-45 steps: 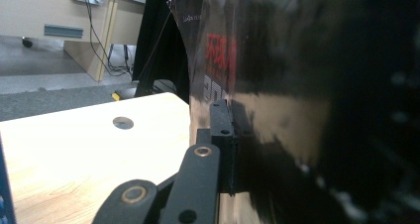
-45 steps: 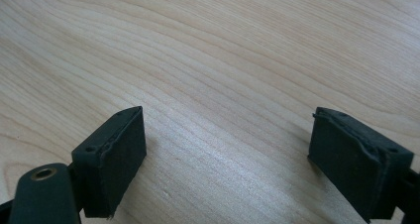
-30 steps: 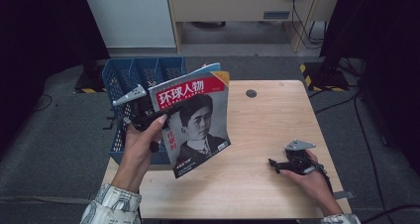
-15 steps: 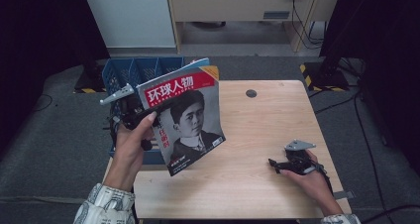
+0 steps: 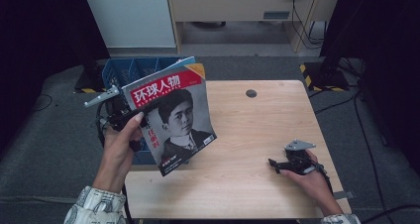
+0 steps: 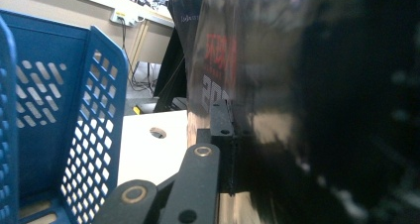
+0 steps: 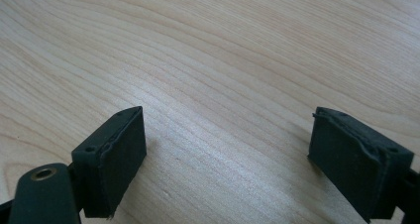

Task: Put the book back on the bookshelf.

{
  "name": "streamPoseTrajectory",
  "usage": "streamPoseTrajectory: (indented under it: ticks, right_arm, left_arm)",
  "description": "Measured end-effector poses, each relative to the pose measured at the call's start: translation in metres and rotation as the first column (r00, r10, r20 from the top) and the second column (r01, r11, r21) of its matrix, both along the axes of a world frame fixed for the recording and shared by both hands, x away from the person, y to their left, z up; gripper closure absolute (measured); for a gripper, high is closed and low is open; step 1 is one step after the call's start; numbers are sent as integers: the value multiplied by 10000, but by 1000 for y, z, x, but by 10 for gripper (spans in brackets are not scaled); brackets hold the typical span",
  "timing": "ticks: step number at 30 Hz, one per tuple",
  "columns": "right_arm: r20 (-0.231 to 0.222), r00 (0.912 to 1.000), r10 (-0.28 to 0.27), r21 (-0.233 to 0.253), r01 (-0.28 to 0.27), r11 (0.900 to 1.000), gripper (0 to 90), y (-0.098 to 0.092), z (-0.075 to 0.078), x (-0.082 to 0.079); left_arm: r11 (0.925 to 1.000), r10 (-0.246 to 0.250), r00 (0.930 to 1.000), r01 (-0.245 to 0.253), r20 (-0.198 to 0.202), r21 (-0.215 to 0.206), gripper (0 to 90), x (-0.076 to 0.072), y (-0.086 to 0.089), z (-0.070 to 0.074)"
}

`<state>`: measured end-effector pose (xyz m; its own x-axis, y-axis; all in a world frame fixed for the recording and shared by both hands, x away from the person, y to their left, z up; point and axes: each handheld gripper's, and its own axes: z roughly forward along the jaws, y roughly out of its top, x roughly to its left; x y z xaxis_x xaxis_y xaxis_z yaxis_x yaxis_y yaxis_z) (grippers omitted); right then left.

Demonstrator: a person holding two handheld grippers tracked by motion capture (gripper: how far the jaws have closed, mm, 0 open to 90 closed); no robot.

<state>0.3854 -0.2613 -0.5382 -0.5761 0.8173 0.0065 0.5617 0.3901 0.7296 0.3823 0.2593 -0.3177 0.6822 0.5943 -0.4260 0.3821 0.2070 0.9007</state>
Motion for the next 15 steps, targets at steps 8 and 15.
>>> streamPoseTrajectory:
  ticks: [8, 15]
  right_arm:
    - [-2, 10000, 7, 4, -7, 10000, 148, 0, 0, 0]
    - [0, 10000, 13, 1, -13, 10000, 148, 0, 0, 0]
  left_arm:
    - [9998, 170, 9999, -170, 1, -65, 867, -2, 10, 2]
    - [9993, 373, 9993, -373, 29, -58, 867, -2, 20, 3]
